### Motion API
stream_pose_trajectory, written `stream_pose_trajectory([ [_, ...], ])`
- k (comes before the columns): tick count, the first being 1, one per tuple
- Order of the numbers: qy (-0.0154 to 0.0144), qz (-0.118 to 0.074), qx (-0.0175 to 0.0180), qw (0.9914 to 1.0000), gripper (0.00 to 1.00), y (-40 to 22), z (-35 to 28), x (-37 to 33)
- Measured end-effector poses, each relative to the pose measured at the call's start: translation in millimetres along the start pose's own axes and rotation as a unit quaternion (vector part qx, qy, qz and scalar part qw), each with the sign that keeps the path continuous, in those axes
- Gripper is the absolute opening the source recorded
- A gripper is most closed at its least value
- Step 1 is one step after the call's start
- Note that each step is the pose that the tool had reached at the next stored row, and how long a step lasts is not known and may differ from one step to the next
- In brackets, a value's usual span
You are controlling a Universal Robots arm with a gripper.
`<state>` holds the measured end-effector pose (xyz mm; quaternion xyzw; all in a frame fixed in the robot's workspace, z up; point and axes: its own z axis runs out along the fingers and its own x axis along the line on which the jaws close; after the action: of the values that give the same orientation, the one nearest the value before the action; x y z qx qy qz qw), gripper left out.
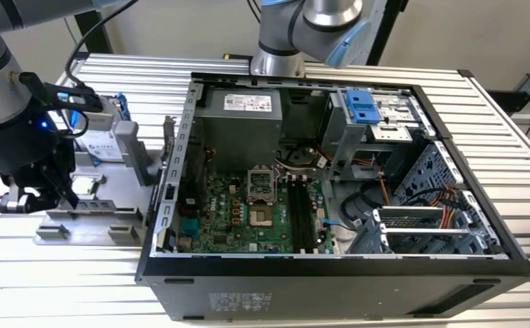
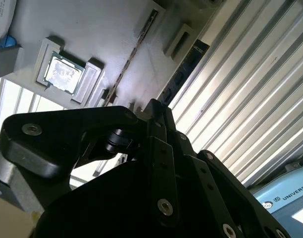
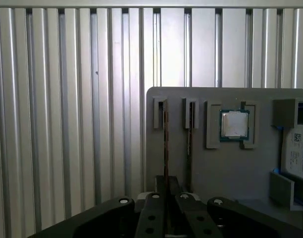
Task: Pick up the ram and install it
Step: 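Pick up the ram and move it above insertion slot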
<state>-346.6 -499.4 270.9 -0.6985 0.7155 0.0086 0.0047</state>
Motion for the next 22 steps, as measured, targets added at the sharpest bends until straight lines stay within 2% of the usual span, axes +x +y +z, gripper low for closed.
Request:
stream_pose_trajectory([
  [22, 0.0, 0.0, 0.0, 1.0, 0.0, 0.4, -22.6, -0.4],
])
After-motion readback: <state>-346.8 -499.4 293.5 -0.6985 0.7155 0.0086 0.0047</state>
